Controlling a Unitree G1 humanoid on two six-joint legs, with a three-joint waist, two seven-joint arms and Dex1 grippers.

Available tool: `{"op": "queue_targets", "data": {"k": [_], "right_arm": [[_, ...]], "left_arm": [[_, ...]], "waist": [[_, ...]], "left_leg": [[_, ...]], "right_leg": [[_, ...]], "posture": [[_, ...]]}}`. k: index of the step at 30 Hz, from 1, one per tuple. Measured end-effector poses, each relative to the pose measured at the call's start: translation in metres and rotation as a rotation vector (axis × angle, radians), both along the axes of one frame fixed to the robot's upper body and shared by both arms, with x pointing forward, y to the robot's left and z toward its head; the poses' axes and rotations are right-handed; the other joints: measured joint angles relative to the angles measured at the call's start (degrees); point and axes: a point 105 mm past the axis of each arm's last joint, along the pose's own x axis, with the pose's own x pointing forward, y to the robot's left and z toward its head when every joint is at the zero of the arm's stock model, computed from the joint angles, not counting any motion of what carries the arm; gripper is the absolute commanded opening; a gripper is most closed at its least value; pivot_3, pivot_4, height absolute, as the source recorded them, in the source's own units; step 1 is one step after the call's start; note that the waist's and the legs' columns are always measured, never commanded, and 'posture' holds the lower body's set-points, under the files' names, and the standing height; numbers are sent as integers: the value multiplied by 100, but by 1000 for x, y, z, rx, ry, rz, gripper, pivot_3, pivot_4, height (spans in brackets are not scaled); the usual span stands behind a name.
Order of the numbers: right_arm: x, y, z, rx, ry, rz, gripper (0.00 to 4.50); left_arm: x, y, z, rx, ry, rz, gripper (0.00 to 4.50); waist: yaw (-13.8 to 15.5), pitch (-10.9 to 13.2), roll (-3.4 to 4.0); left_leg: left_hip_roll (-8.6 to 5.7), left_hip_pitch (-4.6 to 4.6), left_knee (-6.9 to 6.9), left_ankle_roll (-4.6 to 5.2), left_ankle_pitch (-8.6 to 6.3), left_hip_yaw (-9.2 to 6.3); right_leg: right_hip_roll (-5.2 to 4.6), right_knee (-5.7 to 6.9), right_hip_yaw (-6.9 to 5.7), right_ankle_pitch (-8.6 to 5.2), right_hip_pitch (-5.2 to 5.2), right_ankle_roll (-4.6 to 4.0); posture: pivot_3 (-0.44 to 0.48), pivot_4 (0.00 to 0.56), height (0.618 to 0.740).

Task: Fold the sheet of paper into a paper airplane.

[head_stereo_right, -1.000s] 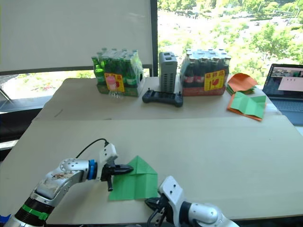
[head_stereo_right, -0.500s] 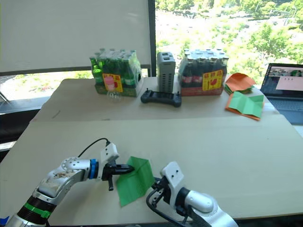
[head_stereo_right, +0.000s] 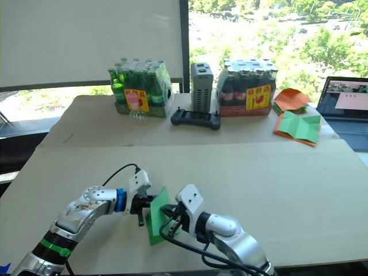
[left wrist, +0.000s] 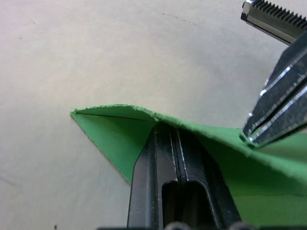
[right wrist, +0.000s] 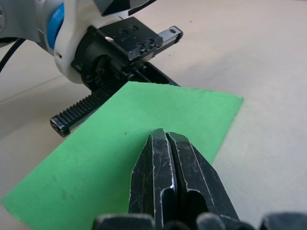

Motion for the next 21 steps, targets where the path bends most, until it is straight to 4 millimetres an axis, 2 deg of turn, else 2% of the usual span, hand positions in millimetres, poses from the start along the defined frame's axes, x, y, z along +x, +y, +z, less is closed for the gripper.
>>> {"op": "queue_targets", "data": {"k": [5, 10, 12, 17, 21], "right_arm": [[5, 2, -3, -15, -6, 7, 0], [10, 4, -16, -71, 9, 5, 0], [11, 5, -16, -76, 3, 13, 0], [12, 9, -16, -86, -10, 32, 0], [14, 12, -16, -88, -12, 39, 0]], "left_arm": [[2, 3, 0, -2, -2, 11, 19], [-7, 37, 3, 40, -11, 100, 19], [-8, 47, 5, 47, -8, 140, 19], [-13, 56, 7, 47, 1, 186, 19], [-13, 57, 26, 1, -31, 202, 19]], "waist": [[-60, 0, 0], [-207, 0, 1], [-208, 0, 1], [-219, 0, 0], [-232, 0, 0]], "left_leg": [[2, -2, 0, 0, 0, 0], [6, -13, -5, -1, 0, 3], [4, -24, -2, -2, 1, 3], [5, -30, 0, -4, 2, 3], [6, -31, -1, -6, 2, 3]], "right_leg": [[1, 3, 1, 0, -5, 0], [3, 16, 6, 0, -34, -1], [3, 18, 6, 0, -42, -1], [3, 19, 5, 0, -47, -2], [5, 21, 5, 0, -48, -3]], "posture": [[0, 150, 719], [0, 150, 719], [0, 150, 719], [0, 150, 719], [0, 150, 719]]}}
